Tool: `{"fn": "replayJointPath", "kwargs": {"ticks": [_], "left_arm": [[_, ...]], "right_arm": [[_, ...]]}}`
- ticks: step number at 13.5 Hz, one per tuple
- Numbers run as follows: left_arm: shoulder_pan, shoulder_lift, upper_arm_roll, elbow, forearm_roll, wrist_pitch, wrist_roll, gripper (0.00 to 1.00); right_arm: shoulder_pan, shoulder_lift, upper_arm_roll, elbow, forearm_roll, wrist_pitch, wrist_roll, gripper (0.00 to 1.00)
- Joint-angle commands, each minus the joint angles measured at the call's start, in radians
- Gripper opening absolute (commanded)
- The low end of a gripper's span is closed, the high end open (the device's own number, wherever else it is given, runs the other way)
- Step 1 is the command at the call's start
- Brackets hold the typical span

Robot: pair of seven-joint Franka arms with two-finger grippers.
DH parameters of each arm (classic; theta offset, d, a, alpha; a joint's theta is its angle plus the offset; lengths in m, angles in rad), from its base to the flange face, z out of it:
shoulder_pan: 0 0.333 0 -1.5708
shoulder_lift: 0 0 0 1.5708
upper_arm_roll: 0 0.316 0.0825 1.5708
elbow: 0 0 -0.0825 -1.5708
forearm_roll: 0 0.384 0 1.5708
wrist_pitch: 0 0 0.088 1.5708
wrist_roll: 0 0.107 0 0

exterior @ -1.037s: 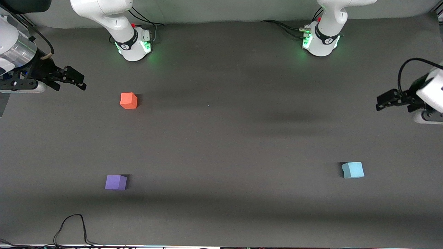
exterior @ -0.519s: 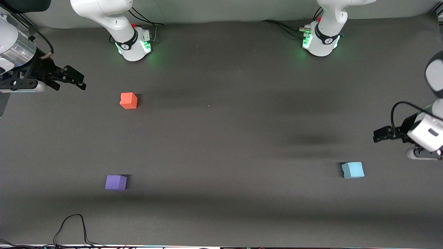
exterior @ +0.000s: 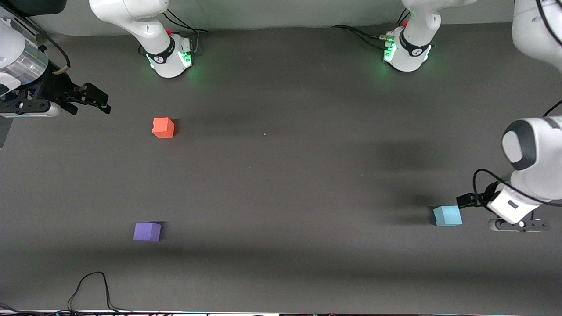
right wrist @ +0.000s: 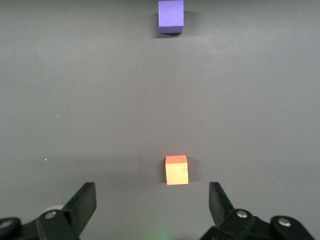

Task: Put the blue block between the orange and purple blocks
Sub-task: 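Move the left gripper down toward the light blue cube, then close the left gripper on the light blue cube and lift it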

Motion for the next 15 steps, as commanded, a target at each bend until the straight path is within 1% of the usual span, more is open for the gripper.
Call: {"fn": "replayJointPath", "kwargs": {"ticks": [1,6,10,11,12,13,14,15], "left_arm": [[0.001,0.051,-0.001,-0.052,0.010,0.131,0.002,1.00],[0.009,0.174,-0.001,-0.060,0.008,0.296,-0.003,1.00],[0.007,0.183,-0.001,-0.060,0.008,0.302,-0.007,1.00],[0.007,0.183,-0.001,-0.060,0.005,0.299,-0.009,0.96],[0.007,0.183,-0.001,-0.060,0.001,0.294,-0.010,0.86],[0.007,0.183,-0.001,-0.060,-0.002,0.293,-0.012,0.69],[0.007,0.183,-0.001,-0.060,-0.002,0.291,-0.018,0.57],[0.007,0.183,-0.001,-0.059,-0.002,0.291,-0.026,0.51]], "right_arm": [[0.012,-0.016,-0.033,-0.010,0.002,0.013,0.005,1.00],[0.011,-0.015,-0.037,-0.008,0.002,0.015,0.001,1.00],[0.011,-0.006,-0.037,-0.005,0.002,0.032,0.001,1.00],[0.011,-0.006,-0.037,-0.005,0.002,0.032,0.000,1.00],[0.012,-0.007,-0.037,-0.005,0.002,0.032,0.001,1.00],[0.012,-0.007,-0.037,-0.007,0.002,0.032,0.001,1.00],[0.012,-0.007,-0.037,-0.008,0.002,0.030,0.001,1.00],[0.012,-0.007,-0.037,-0.008,0.002,0.030,0.001,1.00]]}}
